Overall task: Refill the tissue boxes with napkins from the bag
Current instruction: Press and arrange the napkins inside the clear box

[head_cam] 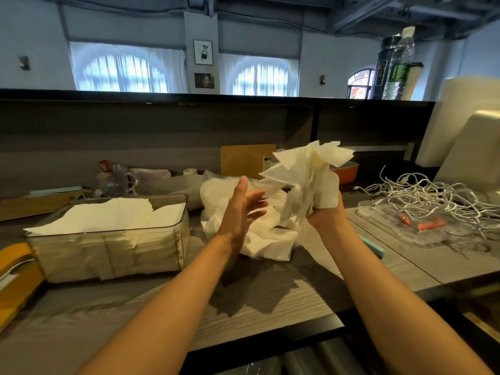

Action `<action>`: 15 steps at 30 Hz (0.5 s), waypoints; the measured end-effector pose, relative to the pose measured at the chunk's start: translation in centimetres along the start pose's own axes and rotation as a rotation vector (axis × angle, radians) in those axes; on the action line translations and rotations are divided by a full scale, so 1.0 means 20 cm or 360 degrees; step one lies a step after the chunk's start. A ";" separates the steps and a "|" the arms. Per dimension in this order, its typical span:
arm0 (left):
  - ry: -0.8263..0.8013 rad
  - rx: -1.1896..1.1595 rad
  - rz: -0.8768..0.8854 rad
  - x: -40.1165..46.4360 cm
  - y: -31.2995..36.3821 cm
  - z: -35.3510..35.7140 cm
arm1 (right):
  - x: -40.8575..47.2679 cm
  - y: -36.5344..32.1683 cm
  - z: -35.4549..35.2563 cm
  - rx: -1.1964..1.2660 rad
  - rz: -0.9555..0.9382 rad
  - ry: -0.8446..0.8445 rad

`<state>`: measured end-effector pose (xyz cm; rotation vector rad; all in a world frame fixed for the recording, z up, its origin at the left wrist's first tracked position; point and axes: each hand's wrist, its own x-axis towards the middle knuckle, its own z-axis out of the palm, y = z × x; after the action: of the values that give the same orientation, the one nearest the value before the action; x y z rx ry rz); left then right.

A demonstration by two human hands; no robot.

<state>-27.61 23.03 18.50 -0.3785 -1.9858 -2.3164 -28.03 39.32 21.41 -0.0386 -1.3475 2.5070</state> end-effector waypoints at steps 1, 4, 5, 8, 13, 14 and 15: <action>0.0003 -0.0040 -0.0052 0.00 0.00 0.00 | -0.01 0.00 -0.01 0.0068 0.0036 0.0012; 0.0012 -0.0184 -0.0240 0.00 0.01 0.01 | 0.00 0.04 -0.03 -0.0047 0.0024 0.0062; -0.0005 -0.0218 -0.0306 -0.01 0.02 0.02 | 0.02 0.05 -0.03 -0.0131 0.0023 0.0050; -0.0012 -0.0343 -0.0461 -0.03 0.01 0.05 | 0.07 0.05 0.03 -0.0509 0.0181 0.0047; 0.0090 -0.0681 -0.0454 -0.04 0.01 0.04 | 0.10 0.09 0.05 -0.1091 0.0341 0.0053; 0.0092 -0.0711 -0.0431 -0.04 0.01 0.04 | 0.09 0.10 0.04 -0.0978 0.0356 0.0092; 0.0076 -0.0722 -0.0416 -0.04 0.02 0.04 | 0.09 0.11 0.04 -0.0882 0.0389 0.0145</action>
<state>-26.70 23.64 18.71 -0.0832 -1.5527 -2.9066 -30.42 37.96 20.33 -0.4508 -2.0545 2.1891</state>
